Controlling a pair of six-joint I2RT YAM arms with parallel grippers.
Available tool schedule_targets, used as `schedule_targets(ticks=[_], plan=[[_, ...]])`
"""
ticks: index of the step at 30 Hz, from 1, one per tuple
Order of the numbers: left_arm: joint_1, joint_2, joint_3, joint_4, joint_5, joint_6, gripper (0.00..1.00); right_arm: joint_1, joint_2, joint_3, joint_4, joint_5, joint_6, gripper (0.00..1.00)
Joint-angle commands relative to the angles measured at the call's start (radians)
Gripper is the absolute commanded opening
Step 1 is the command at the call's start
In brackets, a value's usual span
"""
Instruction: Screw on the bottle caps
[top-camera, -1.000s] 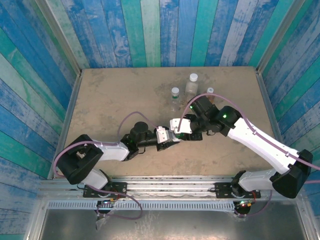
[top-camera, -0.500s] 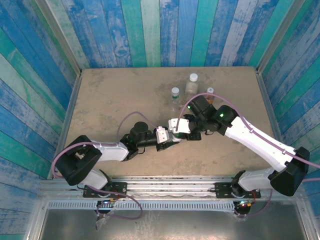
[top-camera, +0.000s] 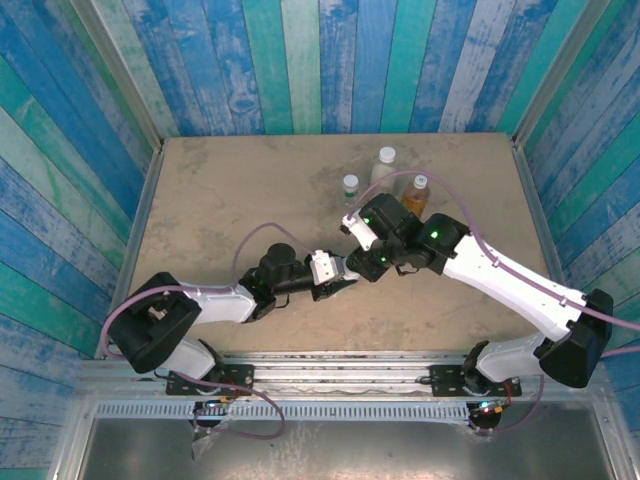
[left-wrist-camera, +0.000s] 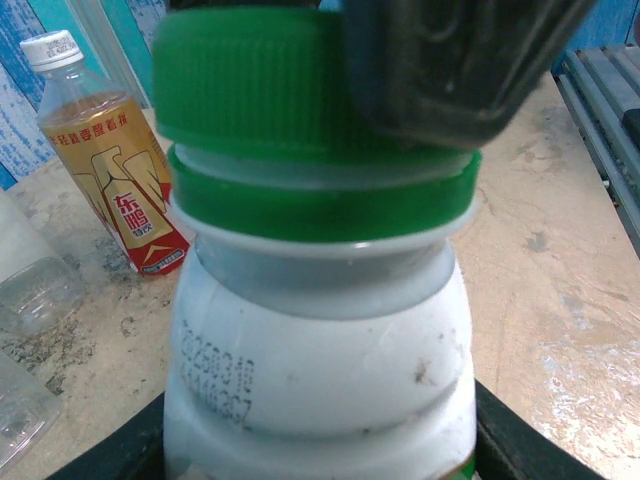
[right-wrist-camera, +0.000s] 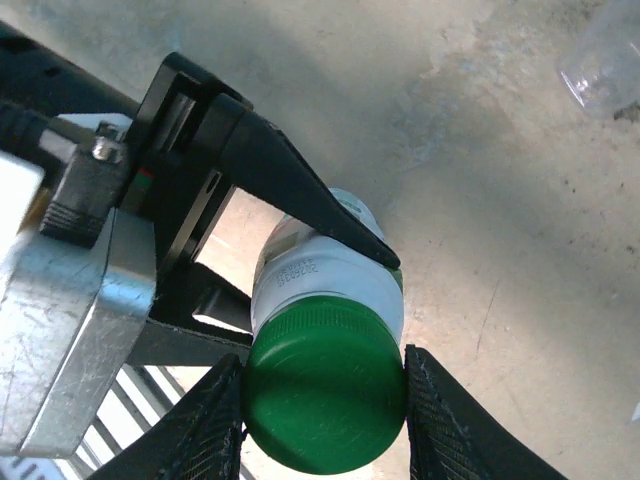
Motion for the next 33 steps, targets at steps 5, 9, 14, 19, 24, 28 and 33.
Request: schedule_targets(ticks=[5,9,14,19,24,28,33], plan=[[-0.009,-0.054,-0.028,-0.077,0.020,0.035,0.53,-0.011,-0.066,0.029,0.001,0.050,-0.255,0.62],[-0.009,-0.068,-0.035,-0.091,0.041,0.037,0.53,-0.029,-0.121,-0.014,0.011,0.068,-0.640,0.70],[-0.009,-0.071,-0.044,-0.086,0.051,0.039,0.53,-0.038,-0.142,-0.027,-0.008,-0.013,-0.984,0.69],[-0.008,-0.074,-0.042,-0.094,0.052,0.040,0.53,-0.037,-0.100,-0.011,-0.038,-0.128,-1.041,0.64],[-0.009,-0.073,-0.041,-0.095,0.054,0.040,0.53,-0.037,-0.054,-0.003,-0.046,-0.121,-1.053,0.61],[-0.009,-0.073,-0.041,-0.092,0.054,0.041,0.53,-0.036,-0.031,-0.008,-0.048,-0.138,-1.052,0.59],[-0.009,-0.063,-0.037,-0.094,0.054,0.043,0.53,-0.035,-0.002,-0.005,-0.048,-0.165,-1.043,0.57]])
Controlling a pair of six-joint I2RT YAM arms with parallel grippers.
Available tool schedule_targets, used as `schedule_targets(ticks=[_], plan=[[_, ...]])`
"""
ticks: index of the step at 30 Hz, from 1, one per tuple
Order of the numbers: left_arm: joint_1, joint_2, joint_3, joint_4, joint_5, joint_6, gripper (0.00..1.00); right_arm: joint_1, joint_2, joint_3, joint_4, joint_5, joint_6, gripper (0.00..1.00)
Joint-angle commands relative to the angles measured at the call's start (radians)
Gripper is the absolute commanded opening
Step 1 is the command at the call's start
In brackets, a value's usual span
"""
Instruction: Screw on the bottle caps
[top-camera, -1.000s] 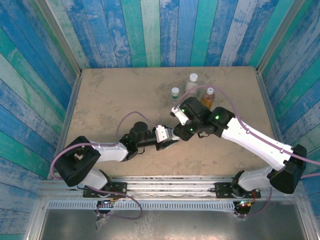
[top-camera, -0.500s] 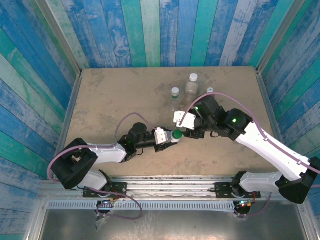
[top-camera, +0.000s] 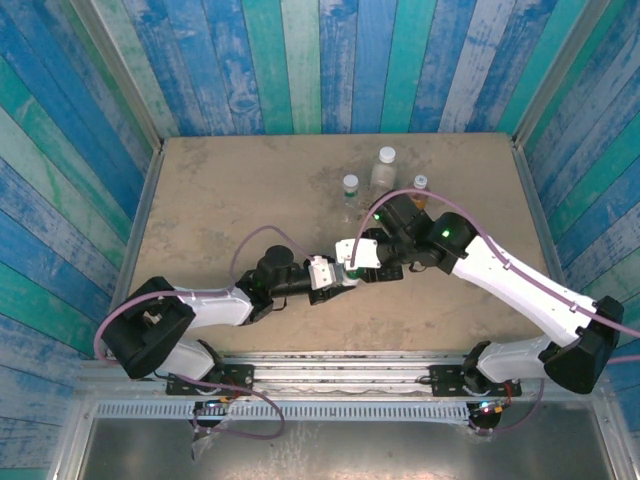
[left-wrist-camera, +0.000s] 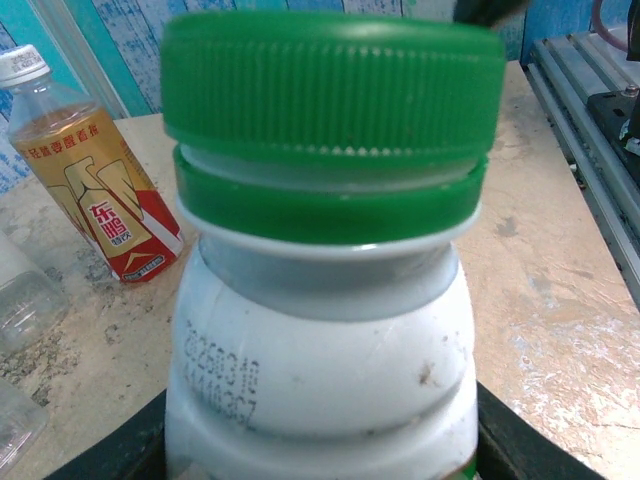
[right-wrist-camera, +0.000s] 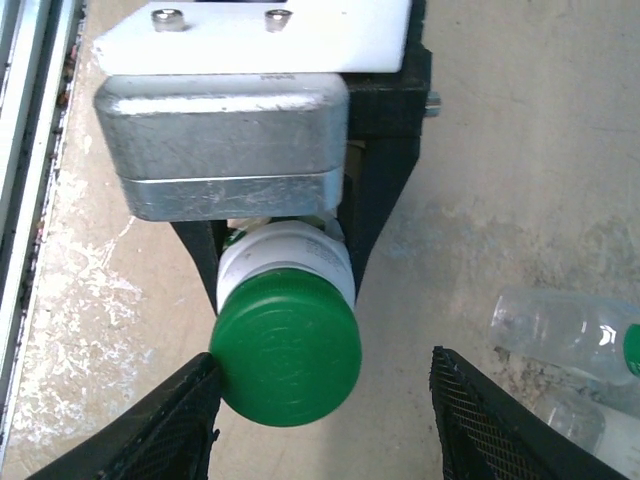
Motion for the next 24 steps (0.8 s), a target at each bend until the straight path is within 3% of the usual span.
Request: schedule_targets(ticks=[1,9,15,17,20,22,24], plan=[[-0.005,-0.024,-0.014,-0.062,0.016,-0.003,0.53,0.000,0.034,0.003,-0.030,-0.032,-0.007,0.56],[-0.005,-0.031,-0.015,-0.065,0.016,-0.004,0.53,0.002,0.036,0.010,-0.055,-0.035,0.003,0.50],[-0.005,-0.034,-0.014,-0.067,0.012,-0.003,0.53,0.003,0.054,0.026,-0.052,-0.041,0.069,0.30],[-0.005,-0.038,-0.016,-0.067,0.007,-0.005,0.53,0.003,0.062,0.034,-0.029,-0.015,0.191,0.22],[-0.005,-0.041,-0.016,-0.067,0.002,-0.006,0.54,0.003,0.064,0.028,0.048,0.061,0.495,0.18],[-0.006,-0.043,-0.016,-0.068,0.002,-0.007,0.53,0.003,0.059,0.012,0.106,0.131,0.796,0.07],[-0.005,-0.045,-0.017,-0.068,0.001,-0.007,0.53,0.003,0.061,0.014,0.122,0.136,1.078,0.04]])
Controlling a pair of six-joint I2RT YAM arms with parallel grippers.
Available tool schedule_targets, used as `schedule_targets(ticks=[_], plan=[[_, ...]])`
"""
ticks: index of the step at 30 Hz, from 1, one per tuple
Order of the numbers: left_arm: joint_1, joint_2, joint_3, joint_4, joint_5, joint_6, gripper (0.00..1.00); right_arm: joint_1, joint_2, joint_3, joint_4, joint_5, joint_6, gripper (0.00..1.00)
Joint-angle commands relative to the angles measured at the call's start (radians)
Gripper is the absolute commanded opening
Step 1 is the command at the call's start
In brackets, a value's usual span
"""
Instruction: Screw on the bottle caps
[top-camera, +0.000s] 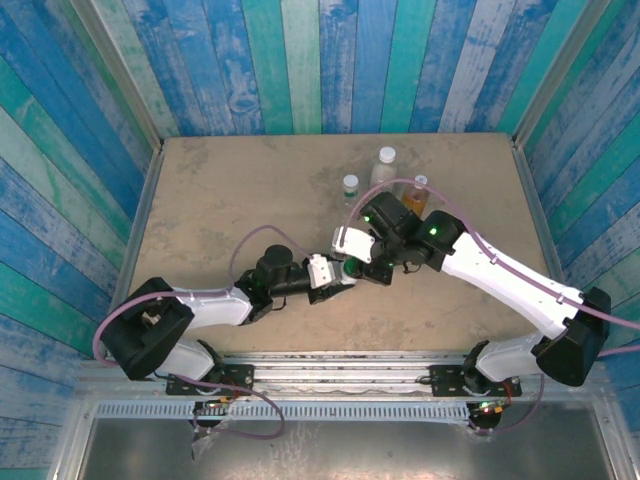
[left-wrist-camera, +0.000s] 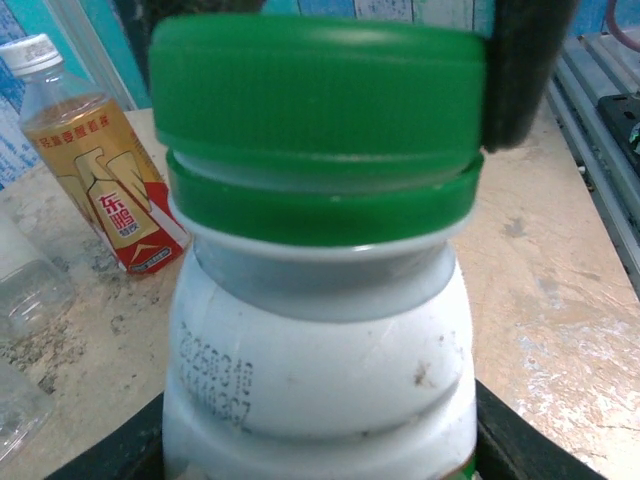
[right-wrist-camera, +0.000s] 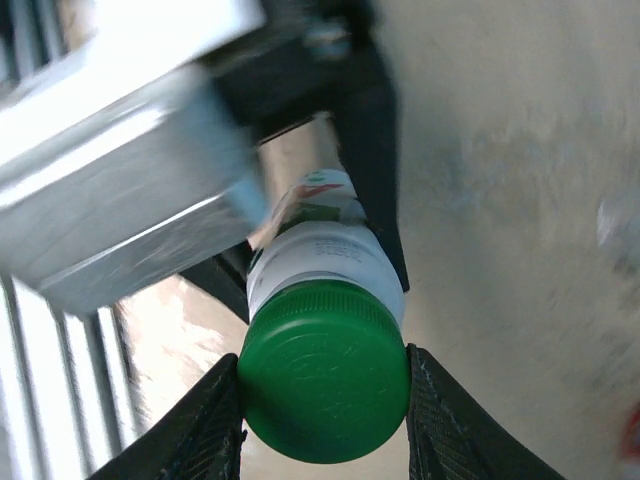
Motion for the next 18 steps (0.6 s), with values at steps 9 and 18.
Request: schedule_targets(ticks=[9,18], plan=[[-0.012,-0.039,-0.018,-0.058,0.018,0.012,0.53,-0.011,-0.049,-0.038,0.122,0.077,0.406,0.54],[-0.012,-0.047,-0.022,-0.062,0.014,0.019,0.53,-0.015,-0.156,-0.068,0.094,0.004,-0.262,0.70]])
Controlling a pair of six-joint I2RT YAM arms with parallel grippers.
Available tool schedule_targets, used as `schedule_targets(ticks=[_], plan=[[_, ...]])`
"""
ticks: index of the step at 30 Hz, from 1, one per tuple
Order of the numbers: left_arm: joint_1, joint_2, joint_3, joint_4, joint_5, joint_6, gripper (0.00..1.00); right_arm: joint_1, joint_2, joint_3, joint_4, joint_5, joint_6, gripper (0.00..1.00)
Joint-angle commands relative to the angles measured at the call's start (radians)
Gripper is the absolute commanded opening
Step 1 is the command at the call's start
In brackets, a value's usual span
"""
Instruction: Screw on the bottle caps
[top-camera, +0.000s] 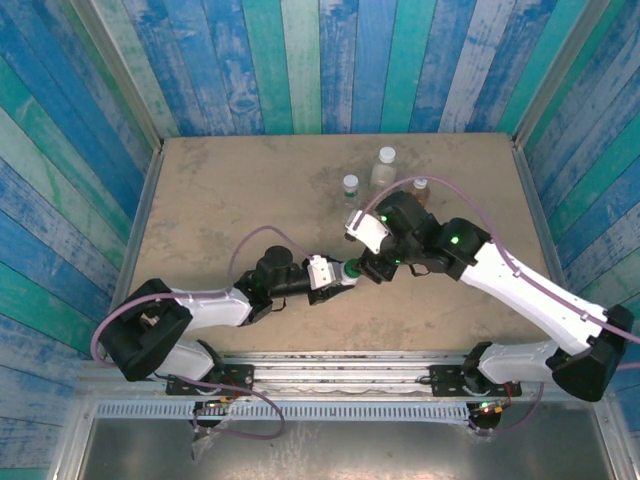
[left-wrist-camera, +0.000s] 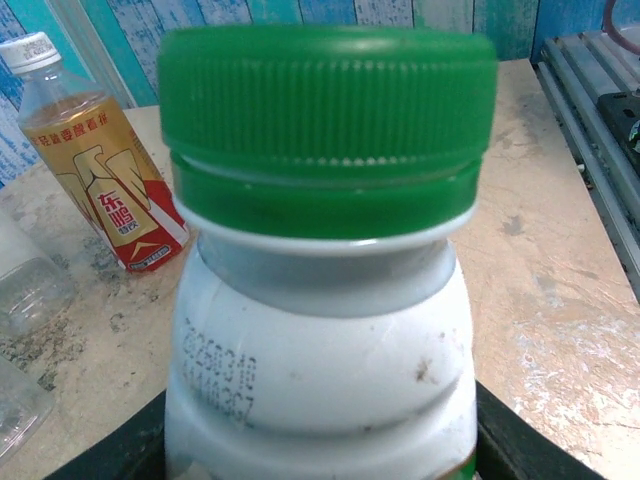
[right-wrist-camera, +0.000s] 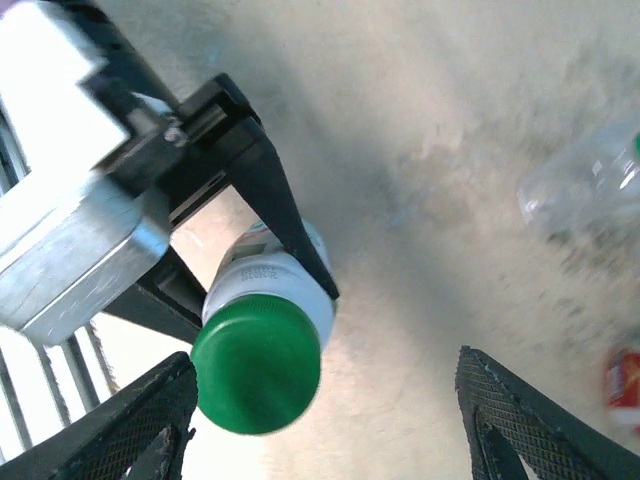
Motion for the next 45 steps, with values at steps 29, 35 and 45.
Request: schedule_targets(ticks=[29,35,45], plan=[[-0.005,-0.030,-0.015,-0.062,0.021,0.018,0.53,-0.001,0.160,0.093,-0.191,-0.139,-0.502,0.50],[-0.005,-0.023,-0.011,-0.064,0.021,0.014,0.53,-0.001,0.190,0.103,-0.189,-0.117,-0.469,0.45],[-0.005,-0.026,-0.017,-0.055,0.009,0.014,0.53,-0.002,0.166,0.109,-0.124,-0.089,-0.113,0.21]])
